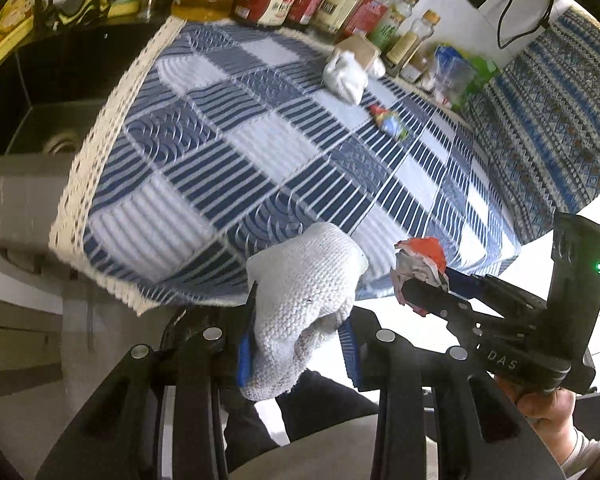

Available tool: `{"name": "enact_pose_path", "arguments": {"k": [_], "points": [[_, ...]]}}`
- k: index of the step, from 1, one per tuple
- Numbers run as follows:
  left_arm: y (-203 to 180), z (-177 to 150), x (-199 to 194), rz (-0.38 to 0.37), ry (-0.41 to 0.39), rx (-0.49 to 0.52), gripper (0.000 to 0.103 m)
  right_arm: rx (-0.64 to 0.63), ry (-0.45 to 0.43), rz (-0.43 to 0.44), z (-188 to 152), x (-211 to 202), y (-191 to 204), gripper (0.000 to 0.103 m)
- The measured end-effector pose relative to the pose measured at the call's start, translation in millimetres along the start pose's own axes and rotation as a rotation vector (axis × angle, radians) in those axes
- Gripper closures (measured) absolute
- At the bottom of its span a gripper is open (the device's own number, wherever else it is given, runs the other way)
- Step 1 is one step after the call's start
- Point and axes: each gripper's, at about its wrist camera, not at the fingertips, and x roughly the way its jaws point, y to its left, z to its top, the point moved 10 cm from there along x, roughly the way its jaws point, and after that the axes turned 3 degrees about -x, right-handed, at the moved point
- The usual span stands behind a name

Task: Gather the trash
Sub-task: 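Carry the white cloth and orange wrapper down over the black trash bin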

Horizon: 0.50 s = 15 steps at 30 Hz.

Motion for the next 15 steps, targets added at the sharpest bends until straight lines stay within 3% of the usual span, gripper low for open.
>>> {"name": "enact_pose_path", "arguments": {"k": [15], "points": [[43.4, -65.7, 46.2, 0.04, 0.135, -0.125, 0.07, -0.041, 0.166, 0.077, -59.4, 52.5, 30.4, 0.055]]}}
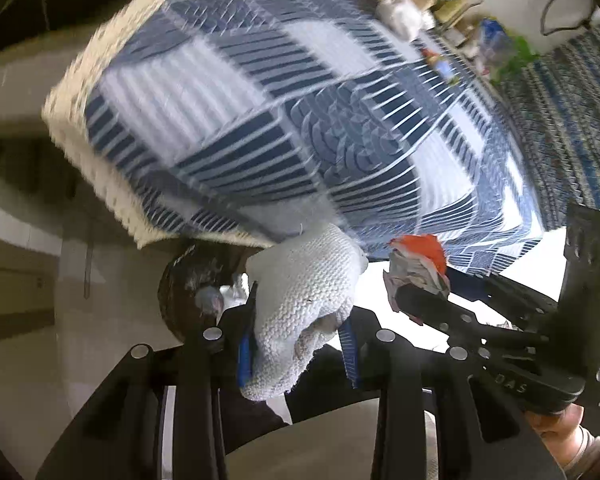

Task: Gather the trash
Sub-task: 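Carry the white cloth and orange wrapper down over the black trash bin, then open both tools to drop the cloth and wrapper into the bin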

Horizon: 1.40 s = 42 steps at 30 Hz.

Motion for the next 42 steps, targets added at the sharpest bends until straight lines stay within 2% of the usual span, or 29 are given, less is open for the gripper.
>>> {"name": "enact_pose_path", "arguments": {"k": [11, 20, 29, 36, 40, 42], "points": [[43.7, -33.2, 44.8, 0.053, 0.072, -0.123, 0.07, -0.063, 0.112, 0.015, -34.9, 50.8, 2.4, 0.055], [64.8, -50.2, 69.6, 0.058, 0.117, -0.19, 0.07, -0.121, 0.202, 0.041, -68.5, 89.3, 14.6, 0.055], [81.2, -57.9, 98.8, 0.052, 0.146, -0.252, 0.07, -0.12, 0.24, 0.06, -84.8, 121.5, 11.5, 0.055], [85.8, -56.4, 109.9, 0.054, 0.166, -0.255, 0.069, -0.104, 0.261, 0.068, -90.9, 135.4, 8.7, 0.054], [92.9, -53.7, 112.1, 0.052, 0.167, -0.293, 0.062, -0.098, 0.257, 0.069, -87.8, 135.9, 8.9, 0.051], [94.7, -50.9, 111.7, 0.054, 0.162, -0.295, 0.06, -0.099, 0.245, 0.059, -85.0, 132.3, 7.5, 0.046]]}}
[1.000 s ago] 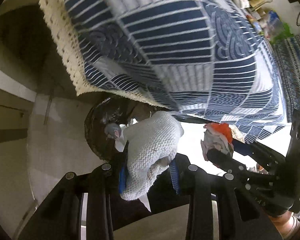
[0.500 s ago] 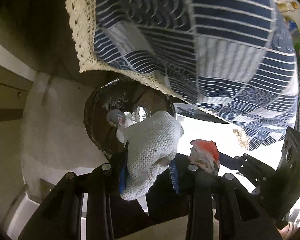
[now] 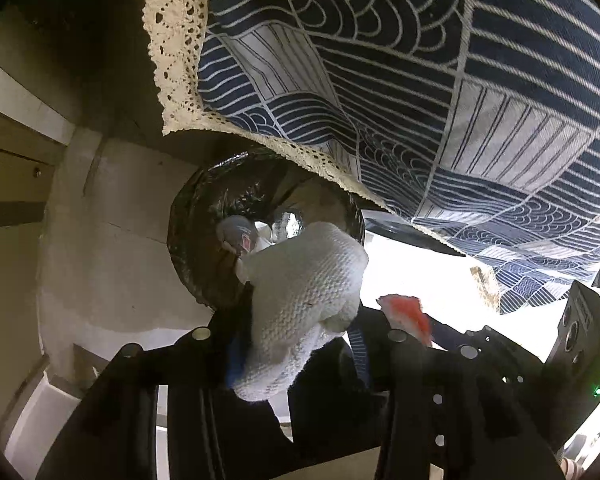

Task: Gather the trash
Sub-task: 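Open both tools to drop the cloth and wrapper into the bin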

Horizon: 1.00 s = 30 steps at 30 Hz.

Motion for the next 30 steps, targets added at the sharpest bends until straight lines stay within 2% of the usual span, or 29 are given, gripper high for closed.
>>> {"name": "enact_pose_path", "arguments": {"k": [2, 5, 7, 11, 14, 30], "points": [[1.3, 2.4, 0.1, 0.003, -0.001, -0.008, 0.054, 0.005, -0.006, 0.0, 2.5, -2.6, -1.5, 0.035], [3.7, 5.4, 0.8, 0.005, 0.005, -0.017, 0.053, 0.008, -0.008, -0.005, 5.5, -5.1, -4.0, 0.035], [4.2, 6.9, 1.1, 0.008, 0.007, -0.024, 0.048, 0.01, -0.008, -0.005, 7.3, -6.2, -5.2, 0.035], [1.4, 9.6, 0.9, 0.008, 0.011, -0.02, 0.048, 0.01, -0.012, -0.009, 11.0, -7.5, -6.7, 0.035], [-1.9, 10.9, -0.9, 0.01, 0.012, -0.017, 0.039, 0.019, -0.012, -0.007, 12.2, -7.7, -8.1, 0.035], [-15.2, 21.6, -21.1, 0.0, -0.016, 0.024, 0.039, 0.047, -0.037, -0.01, 12.7, -25.8, -13.0, 0.035]]}}
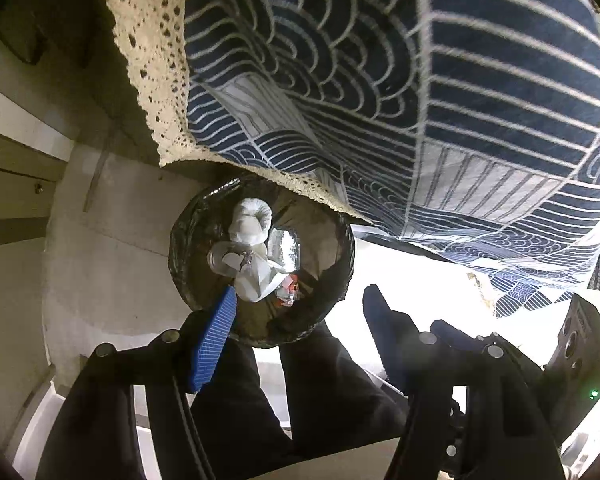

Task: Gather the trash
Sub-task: 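Open both tools to drop the cloth and wrapper into the bin, then raise both empty tools back up toward the table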

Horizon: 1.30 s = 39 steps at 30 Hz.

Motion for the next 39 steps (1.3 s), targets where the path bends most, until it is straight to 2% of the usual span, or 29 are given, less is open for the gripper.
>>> {"name": "enact_pose_path", "arguments": {"k": [5, 10, 22, 31, 34, 37, 39], "points": [[-7.4, 2.2, -16.7, -0.01, -0.026, 0.022, 0.039, 0.006, -0.023, -0.016, 1.6, -14.8, -4.9, 0.035], [-26.1, 3.3, -46.9, -0.004, -0.093, 0.121, 0.039, 0.02, -0.075, -0.038, 7.8, -41.0, -8.0, 0.035], [-75.2, 8.3, -117.8, -0.048, -0.216, 0.277, 0.039, 0.046, -0.261, -0.097, 29.0, -124.3, -17.7, 0.034], [-114.0, 22.4, -155.4, -0.057, -0.294, 0.382, 0.039, 0.091, -0.421, -0.161, 48.0, -199.0, -42.3, 0.027], [-129.8, 28.8, -166.9, -0.053, -0.326, 0.41, 0.03, 0.077, -0.475, -0.204, 55.0, -224.7, -50.9, 0.027], [-145.5, 37.8, -176.1, -0.043, -0.35, 0.435, 0.029, 0.07, -0.534, -0.238, 62.1, -251.5, -68.5, 0.019], [-153.6, 43.2, -179.3, -0.03, -0.363, 0.449, 0.026, 0.069, -0.561, -0.253, 69.8, -266.9, -82.1, 0.019]]}}
